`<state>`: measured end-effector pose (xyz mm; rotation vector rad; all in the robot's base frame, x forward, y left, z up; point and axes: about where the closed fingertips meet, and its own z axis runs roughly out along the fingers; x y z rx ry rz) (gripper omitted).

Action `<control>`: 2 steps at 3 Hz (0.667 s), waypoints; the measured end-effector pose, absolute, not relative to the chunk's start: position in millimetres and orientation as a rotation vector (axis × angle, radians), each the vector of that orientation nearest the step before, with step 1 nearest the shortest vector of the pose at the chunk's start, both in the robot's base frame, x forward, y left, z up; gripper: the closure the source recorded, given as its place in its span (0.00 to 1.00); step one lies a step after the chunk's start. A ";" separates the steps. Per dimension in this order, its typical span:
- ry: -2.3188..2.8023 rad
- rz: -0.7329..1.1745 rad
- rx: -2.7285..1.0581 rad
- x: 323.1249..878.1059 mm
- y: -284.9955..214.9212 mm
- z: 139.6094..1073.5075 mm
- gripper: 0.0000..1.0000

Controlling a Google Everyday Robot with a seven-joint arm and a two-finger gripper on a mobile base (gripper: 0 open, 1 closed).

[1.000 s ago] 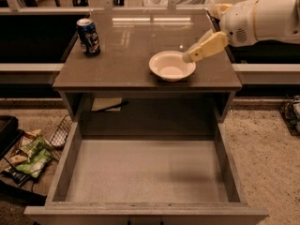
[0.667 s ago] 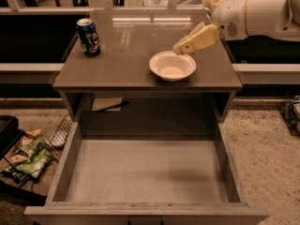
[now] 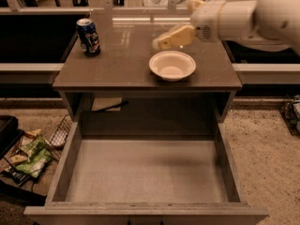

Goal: Place pepsi can into top drawer

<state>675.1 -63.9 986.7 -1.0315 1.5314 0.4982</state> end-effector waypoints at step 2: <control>1.458 0.625 -0.895 747.1 61.2 969.1 0.00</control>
Offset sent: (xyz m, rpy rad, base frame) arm 0.1060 0.1950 -0.0265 0.2615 0.0002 0.0217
